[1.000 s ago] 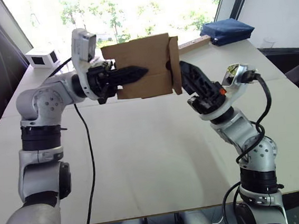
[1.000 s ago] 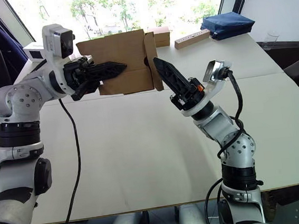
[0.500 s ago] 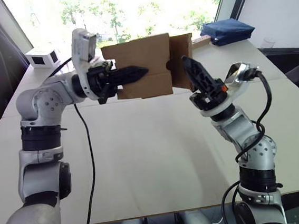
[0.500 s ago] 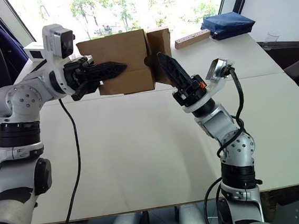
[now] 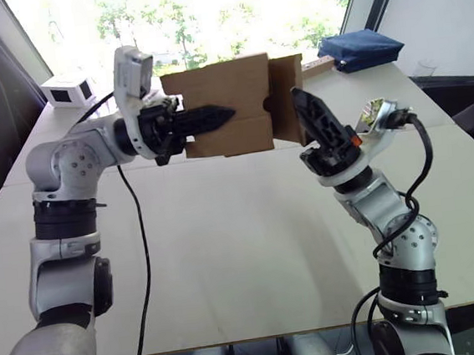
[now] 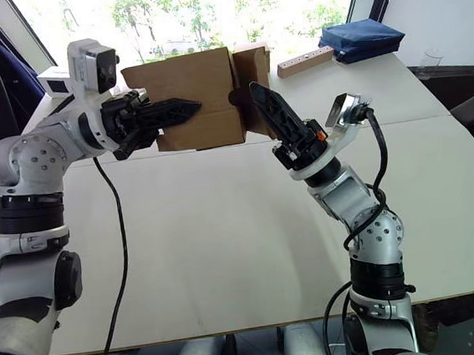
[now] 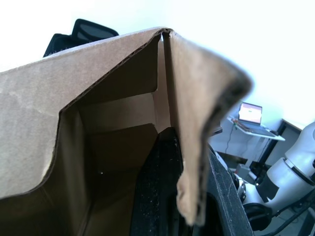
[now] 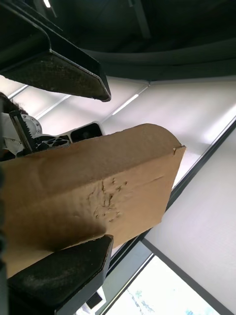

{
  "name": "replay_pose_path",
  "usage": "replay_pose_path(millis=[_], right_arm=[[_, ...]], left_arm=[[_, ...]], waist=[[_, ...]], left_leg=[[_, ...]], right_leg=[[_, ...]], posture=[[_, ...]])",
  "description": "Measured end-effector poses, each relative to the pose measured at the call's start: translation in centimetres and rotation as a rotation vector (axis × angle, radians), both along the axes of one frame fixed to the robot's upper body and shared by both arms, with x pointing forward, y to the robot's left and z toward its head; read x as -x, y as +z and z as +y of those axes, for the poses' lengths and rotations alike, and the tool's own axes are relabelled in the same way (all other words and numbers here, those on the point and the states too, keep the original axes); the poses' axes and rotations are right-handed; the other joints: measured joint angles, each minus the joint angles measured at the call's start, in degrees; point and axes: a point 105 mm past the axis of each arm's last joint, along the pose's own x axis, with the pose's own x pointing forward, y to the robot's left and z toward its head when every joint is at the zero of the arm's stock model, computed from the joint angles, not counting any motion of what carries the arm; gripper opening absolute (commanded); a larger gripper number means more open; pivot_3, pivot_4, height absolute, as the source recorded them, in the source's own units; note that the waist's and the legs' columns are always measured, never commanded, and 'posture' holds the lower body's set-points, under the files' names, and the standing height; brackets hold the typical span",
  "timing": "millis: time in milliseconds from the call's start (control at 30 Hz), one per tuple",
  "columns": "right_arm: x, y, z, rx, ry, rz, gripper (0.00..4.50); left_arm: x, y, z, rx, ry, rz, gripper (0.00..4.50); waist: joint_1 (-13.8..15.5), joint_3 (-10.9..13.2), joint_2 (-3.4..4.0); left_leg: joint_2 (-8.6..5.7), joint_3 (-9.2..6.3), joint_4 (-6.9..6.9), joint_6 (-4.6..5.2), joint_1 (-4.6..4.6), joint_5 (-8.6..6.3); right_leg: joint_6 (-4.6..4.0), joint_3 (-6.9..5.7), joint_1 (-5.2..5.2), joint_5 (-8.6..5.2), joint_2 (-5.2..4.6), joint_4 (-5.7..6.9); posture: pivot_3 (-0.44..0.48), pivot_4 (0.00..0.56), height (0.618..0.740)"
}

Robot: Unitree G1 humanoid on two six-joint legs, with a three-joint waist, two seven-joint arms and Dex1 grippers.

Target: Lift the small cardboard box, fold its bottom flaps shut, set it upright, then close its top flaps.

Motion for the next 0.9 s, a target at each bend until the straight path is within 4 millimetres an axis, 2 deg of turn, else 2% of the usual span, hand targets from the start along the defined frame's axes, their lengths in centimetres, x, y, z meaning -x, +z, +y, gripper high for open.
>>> replay_pose_path(millis=[233, 333, 367, 900], right_arm=[[0.16, 0.17, 0.12, -0.040, 0.021, 0.002, 4.47], [0.23, 0.24, 0.21, -0.057, 0.032, 0.002, 3.75], [0.24, 0.25, 0.22, -0.060, 0.033, 0.003, 3.35], [-0.04, -0.09, 0.51, -0.035, 0.008, 0.008, 3.35]], left_arm=[[0.00, 0.00, 0.00, 0.000, 0.000, 0.000, 0.00], [0.00, 0.00, 0.00, 0.000, 0.000, 0.000, 0.00], [0.00, 0.00, 0.00, 0.000, 0.000, 0.000, 0.00], [0.06, 0.00, -0.08, -0.003, 0.000, 0.009, 0.00]], waist=[[0.0, 0.0, 0.00], [0.0, 0.0, 0.00], [0.0, 0.0, 0.00], [0.0, 0.0, 0.00]], left_leg=[[0.00, 0.00, 0.00, 0.00, 0.00, 0.00], [0.00, 0.00, 0.00, 0.00, 0.00, 0.00], [0.00, 0.00, 0.00, 0.00, 0.00, 0.00], [0.00, 0.00, 0.00, 0.00, 0.00, 0.00]], right_leg=[[0.00, 0.00, 0.00, 0.00, 0.00, 0.00], [0.00, 0.00, 0.00, 0.00, 0.00, 0.00], [0.00, 0.00, 0.00, 0.00, 0.00, 0.00], [0.00, 0.00, 0.00, 0.00, 0.00, 0.00]], posture=[[0.000, 0.150, 0.740], [0.000, 0.150, 0.740], [0.000, 0.150, 0.740], [0.000, 0.150, 0.740]])
